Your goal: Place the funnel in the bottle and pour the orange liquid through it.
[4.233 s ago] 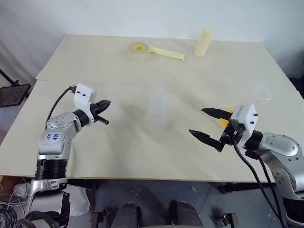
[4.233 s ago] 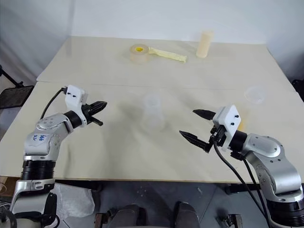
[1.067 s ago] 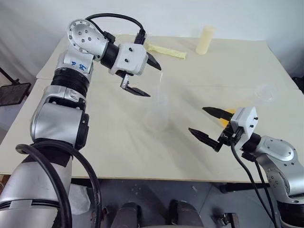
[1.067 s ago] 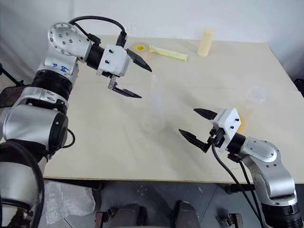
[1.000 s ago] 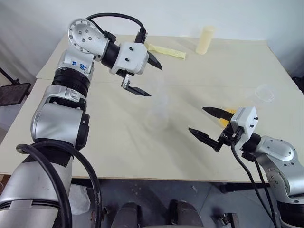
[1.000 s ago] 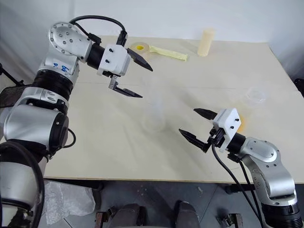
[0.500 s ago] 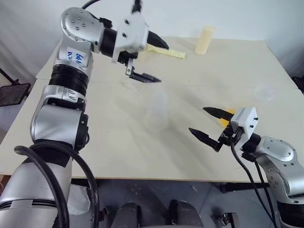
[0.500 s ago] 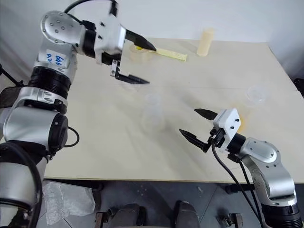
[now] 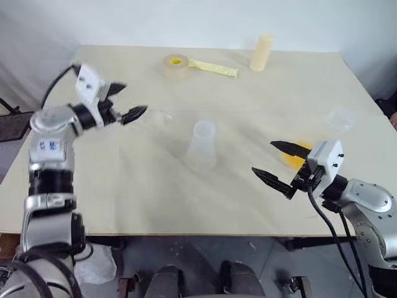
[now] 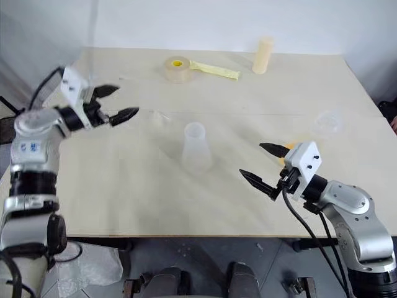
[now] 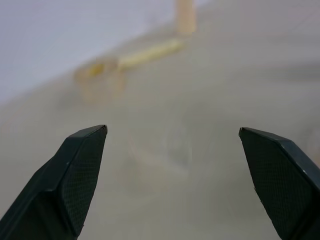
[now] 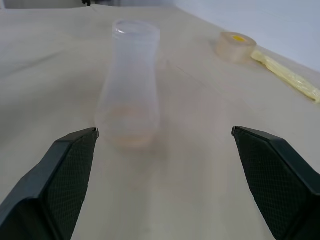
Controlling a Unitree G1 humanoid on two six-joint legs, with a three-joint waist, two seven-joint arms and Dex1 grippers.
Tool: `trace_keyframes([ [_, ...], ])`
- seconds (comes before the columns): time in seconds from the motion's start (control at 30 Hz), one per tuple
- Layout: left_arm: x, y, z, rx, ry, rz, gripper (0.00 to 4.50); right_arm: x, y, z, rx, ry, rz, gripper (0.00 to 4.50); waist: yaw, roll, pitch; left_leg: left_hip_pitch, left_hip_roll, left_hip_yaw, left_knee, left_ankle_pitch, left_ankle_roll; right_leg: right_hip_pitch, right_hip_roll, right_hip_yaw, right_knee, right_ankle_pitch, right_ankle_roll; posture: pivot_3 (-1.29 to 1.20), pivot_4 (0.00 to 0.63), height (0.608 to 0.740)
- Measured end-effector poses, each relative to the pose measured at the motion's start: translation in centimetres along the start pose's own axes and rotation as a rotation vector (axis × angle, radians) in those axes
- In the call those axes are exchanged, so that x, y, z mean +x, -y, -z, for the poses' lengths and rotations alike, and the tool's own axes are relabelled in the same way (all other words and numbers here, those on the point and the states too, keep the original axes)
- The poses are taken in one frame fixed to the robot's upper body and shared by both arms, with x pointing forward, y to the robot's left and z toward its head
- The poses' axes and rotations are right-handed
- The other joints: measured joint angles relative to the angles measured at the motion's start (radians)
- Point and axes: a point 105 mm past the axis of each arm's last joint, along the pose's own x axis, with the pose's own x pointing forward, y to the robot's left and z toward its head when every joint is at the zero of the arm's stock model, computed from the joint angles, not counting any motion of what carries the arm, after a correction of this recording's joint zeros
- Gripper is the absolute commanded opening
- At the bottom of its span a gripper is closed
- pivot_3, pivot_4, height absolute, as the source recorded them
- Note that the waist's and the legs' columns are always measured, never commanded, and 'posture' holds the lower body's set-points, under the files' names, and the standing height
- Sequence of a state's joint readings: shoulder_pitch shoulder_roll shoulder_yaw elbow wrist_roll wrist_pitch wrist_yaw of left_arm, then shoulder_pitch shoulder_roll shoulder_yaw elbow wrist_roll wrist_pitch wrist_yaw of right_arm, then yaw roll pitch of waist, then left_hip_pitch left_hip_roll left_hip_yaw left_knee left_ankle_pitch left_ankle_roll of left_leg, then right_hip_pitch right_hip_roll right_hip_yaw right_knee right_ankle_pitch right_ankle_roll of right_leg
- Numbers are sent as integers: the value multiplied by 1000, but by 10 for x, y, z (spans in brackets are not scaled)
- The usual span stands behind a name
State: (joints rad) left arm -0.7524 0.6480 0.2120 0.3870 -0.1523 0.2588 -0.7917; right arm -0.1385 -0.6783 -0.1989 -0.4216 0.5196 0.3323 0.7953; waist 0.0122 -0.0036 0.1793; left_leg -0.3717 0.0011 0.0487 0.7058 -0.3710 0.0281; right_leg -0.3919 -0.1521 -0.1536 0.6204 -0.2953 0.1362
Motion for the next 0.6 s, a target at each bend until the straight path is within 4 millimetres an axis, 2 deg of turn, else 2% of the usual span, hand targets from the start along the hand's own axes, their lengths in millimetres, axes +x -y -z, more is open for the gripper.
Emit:
trace_keyframes([
  [0.13, -15, 0, 11, -3, -32, -92, 4487, 2, 1, -4, -10, 10, -11, 4500, 16, 0, 0, 0, -1, -2, 3, 0, 0, 2, 0, 3, 0, 0, 0, 0, 150, 740],
  [0.23, -17, 4, 14, -5, -35, -126, 4487, 2, 1, -3, -5, 7, -16, 4500, 19, 0, 0, 0, -2, -3, 3, 0, 0, 3, 0, 4, 0, 0, 0, 0, 150, 740],
  [0.33, -7, 6, 19, -24, -14, -162, 4487, 3, 1, -1, 3, 1, -20, 4500, 19, 0, 0, 0, -2, -2, 4, 0, 0, 3, 0, 4, 0, 0, 0, 0, 150, 740],
  [0.5, 12, -19, 39, 5, -68, -297, 4487, 6, -2, 1, 15, -6, -34, 4500, 14, 0, 0, 0, -2, 5, 3, 0, 0, 1, 0, 3, 0, 0, 0, 0, 150, 740],
  [0.6, 23, -23, 46, 34, -89, -298, 4487, 6, -3, 2, 17, -9, -32, 4500, 14, -1, 0, 0, -2, 9, 2, 0, 0, 1, 0, 2, 0, 0, 0, 0, 150, 740],
])
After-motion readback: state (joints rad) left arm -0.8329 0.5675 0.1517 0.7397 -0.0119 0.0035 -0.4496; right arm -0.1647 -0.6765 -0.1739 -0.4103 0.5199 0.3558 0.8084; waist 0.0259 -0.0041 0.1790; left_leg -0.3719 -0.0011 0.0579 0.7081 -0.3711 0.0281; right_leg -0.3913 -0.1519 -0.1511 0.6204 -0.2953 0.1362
